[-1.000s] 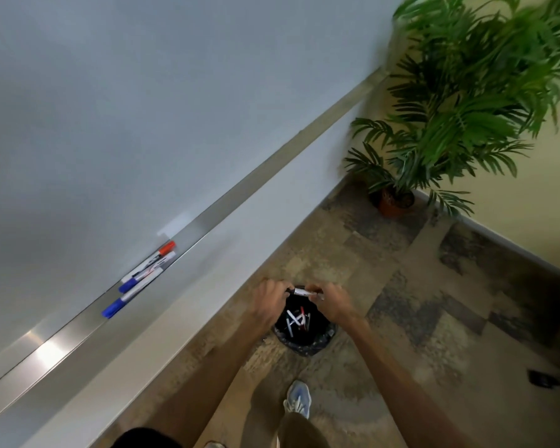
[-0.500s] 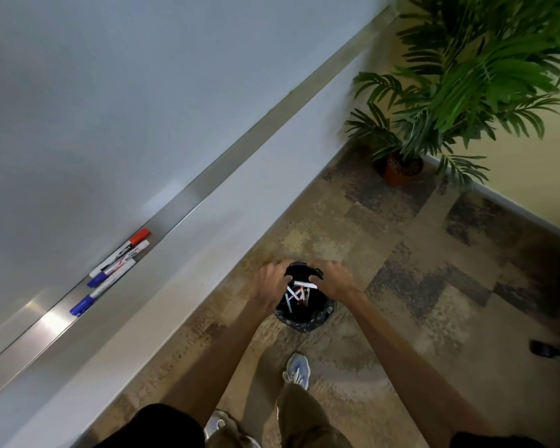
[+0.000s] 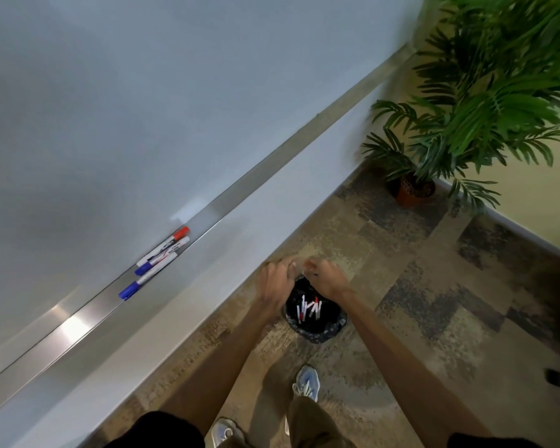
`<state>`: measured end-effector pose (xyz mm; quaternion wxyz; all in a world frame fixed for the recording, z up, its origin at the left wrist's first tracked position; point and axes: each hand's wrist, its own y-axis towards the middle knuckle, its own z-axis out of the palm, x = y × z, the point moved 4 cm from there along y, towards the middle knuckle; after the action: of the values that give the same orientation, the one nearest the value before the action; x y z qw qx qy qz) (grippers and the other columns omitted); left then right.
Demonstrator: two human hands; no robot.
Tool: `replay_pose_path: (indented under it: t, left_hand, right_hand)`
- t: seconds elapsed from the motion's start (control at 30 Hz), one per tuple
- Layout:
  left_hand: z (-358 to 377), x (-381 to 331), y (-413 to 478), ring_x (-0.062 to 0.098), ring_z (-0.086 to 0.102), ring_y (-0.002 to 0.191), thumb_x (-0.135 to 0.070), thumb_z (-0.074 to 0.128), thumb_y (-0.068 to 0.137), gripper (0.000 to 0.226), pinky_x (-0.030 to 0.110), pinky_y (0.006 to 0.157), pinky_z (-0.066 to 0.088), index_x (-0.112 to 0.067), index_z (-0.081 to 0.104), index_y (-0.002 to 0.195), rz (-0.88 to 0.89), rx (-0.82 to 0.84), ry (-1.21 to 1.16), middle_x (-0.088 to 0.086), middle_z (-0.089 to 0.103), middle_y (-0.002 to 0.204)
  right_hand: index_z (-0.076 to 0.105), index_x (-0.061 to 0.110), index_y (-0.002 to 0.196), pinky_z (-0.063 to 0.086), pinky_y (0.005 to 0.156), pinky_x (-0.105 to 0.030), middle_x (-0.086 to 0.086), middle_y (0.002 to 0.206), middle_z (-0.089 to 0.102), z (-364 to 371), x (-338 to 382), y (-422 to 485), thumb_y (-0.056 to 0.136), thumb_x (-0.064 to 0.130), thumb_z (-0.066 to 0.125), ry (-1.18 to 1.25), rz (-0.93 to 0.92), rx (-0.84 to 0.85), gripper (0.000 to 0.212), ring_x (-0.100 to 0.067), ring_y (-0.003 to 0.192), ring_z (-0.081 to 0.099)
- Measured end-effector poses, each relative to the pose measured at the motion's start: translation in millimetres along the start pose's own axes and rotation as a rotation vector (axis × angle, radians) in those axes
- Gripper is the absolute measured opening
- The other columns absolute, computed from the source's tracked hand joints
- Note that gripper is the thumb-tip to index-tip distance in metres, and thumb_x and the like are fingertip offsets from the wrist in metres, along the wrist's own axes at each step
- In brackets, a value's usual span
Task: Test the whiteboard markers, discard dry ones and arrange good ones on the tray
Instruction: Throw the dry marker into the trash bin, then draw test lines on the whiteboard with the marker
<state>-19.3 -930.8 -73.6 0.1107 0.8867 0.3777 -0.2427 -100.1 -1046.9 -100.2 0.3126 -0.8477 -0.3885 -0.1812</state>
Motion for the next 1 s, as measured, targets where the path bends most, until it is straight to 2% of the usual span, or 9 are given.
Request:
replay_pose_path:
  t: [0.13,0.3,0.47,0.57,0.67,0.83,1.0]
  left_hand:
    - [-37,23,-18,0.036,0.065,0.077,-0.021,0.038,0.104,0.031,0.038,0.09,0.042,-0.014,0.067,0.113,-0.026,-0.057,0.077,0.012,0.072,0.079]
    - [-90,63,-42,0.033,0.066,0.071,-0.021,0.04,0.104,0.027,0.037,0.088,0.047,-0.015,0.065,0.114,-0.095,-0.133,0.1,0.012,0.073,0.08]
    - [-147,115,-66,0.026,0.066,0.074,-0.028,0.044,0.102,0.023,0.035,0.094,0.043,-0.017,0.061,0.114,-0.203,-0.178,0.175,0.009,0.071,0.08]
    - [-174,153,-79,0.026,0.067,0.083,-0.028,0.049,0.1,0.022,0.036,0.099,0.04,-0.016,0.056,0.116,-0.256,-0.187,0.186,0.007,0.071,0.087]
    - [-199,196,-86,0.032,0.065,0.093,-0.024,0.052,0.096,0.027,0.039,0.093,0.04,-0.01,0.051,0.119,-0.302,-0.179,0.25,0.012,0.07,0.103]
    - [-215,244,-87,0.032,0.058,0.112,-0.023,0.05,0.099,0.03,0.042,0.097,0.04,-0.01,0.051,0.126,-0.4,-0.042,0.206,0.012,0.059,0.125]
    - [-200,261,-85,0.034,0.058,0.112,-0.019,0.046,0.1,0.032,0.041,0.091,0.046,-0.008,0.051,0.129,-0.439,0.081,0.235,0.015,0.056,0.129]
  right_hand:
    - [0.067,0.017,0.118,0.053,0.092,-0.038,-0.003,0.114,0.072,7,49,-12,0.096,0.022,0.057,0.011,-0.069,-0.026,0.025,-0.023,0.103,0.067]
    - [0.068,0.017,0.117,0.051,0.09,-0.031,-0.001,0.11,0.073,21,116,-25,0.096,0.022,0.06,0.053,-0.161,-0.06,0.023,-0.017,0.098,0.067]
    - [0.069,0.019,0.114,0.055,0.089,-0.037,0.002,0.107,0.074,48,185,-31,0.097,0.027,0.06,0.021,-0.272,-0.056,0.021,-0.014,0.09,0.068]
    - [0.068,0.019,0.116,0.054,0.092,-0.037,0.0,0.111,0.073,63,226,-32,0.098,0.027,0.059,-0.028,-0.325,-0.045,0.022,-0.016,0.094,0.068]
    - [0.068,0.018,0.116,0.052,0.093,-0.035,-0.003,0.112,0.072,71,258,-29,0.098,0.03,0.059,-0.063,-0.375,-0.072,0.024,-0.02,0.099,0.067]
    - [0.068,0.017,0.115,0.051,0.094,-0.036,-0.004,0.111,0.072,90,291,-21,0.096,0.032,0.062,-0.105,-0.424,-0.026,0.025,-0.022,0.103,0.065]
    - [0.065,0.014,0.119,0.048,0.099,-0.035,-0.004,0.118,0.069,117,303,-2,0.095,0.032,0.064,-0.138,-0.441,0.093,0.031,-0.022,0.11,0.063]
